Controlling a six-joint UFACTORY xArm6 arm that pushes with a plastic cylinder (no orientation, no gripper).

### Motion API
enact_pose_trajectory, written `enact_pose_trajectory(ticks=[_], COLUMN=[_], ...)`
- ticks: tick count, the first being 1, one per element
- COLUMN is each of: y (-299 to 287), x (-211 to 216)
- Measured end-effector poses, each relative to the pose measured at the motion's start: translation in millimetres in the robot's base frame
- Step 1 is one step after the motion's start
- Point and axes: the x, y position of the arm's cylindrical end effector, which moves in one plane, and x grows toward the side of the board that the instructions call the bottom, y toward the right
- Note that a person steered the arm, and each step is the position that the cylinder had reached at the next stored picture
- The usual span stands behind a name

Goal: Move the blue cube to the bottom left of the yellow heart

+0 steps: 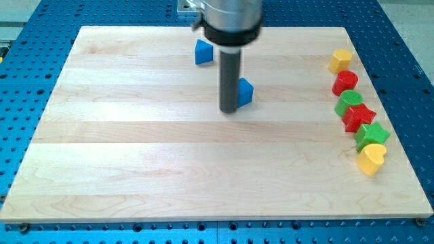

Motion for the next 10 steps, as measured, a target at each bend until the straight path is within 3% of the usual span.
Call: enact_pose_trajectory(ticks=[1,2,3,5,6,7,8,9,10], y=[-61.6,-3.1,46.1,59.7,77.7,69.5,84.9,123.3,113.0], x=[-26.0,-57.6,-43.7,-54.4,-0.1,7.8,-43.3,-27.7,38.4])
